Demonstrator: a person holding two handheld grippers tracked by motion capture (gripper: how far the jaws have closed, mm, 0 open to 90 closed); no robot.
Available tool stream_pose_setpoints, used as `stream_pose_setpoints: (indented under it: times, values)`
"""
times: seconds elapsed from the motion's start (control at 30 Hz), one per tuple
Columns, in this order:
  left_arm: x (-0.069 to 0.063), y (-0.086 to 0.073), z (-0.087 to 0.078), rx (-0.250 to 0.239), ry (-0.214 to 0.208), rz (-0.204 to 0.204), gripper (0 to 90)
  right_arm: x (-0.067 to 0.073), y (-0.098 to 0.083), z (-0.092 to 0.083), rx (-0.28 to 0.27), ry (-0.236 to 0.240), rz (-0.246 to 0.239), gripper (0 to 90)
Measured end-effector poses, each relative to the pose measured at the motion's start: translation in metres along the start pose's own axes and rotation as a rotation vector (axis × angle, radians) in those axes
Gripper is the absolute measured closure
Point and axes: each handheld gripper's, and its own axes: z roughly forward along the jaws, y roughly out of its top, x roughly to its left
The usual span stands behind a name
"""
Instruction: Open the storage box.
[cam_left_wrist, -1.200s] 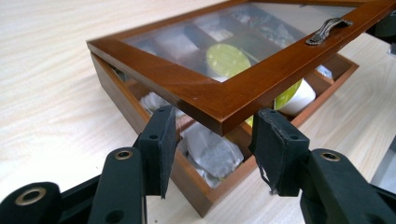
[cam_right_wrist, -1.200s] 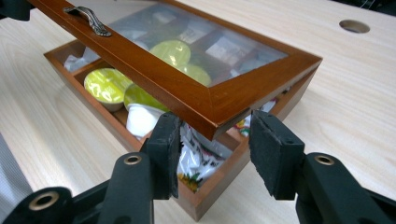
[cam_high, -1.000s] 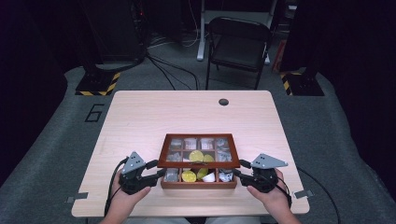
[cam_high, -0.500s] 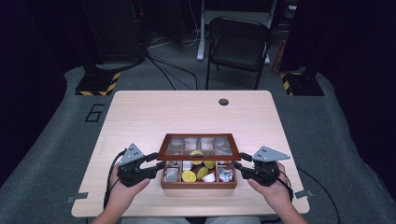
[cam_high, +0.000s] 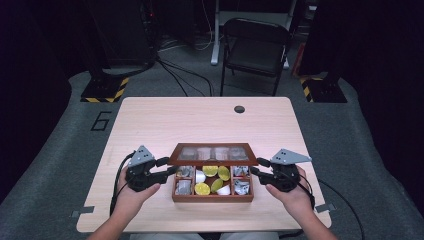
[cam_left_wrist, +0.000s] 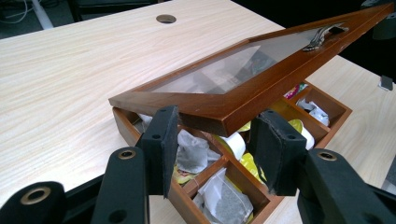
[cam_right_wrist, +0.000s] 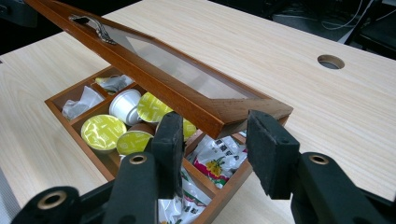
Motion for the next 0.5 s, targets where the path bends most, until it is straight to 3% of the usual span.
stream_pose_setpoints:
  times: [0.17, 0.3, 0.5]
  values:
    - [0.001, 0.007, -0.001, 0.024, -0.004, 0.006, 52.8, -0.003, 0.008, 0.0, 0.03, 0.01, 0.014, 57.3]
    - [0.003, 0.012, -0.001, 0.024, -0.006, 0.005, 53.0, -0.006, 0.014, 0.0, 0.042, 0.014, -0.004, 57.8]
    - [0.007, 0.019, -0.001, 0.015, -0.009, 0.003, 53.0, -0.009, 0.021, 0.0, 0.039, 0.011, 0.009, 58.0]
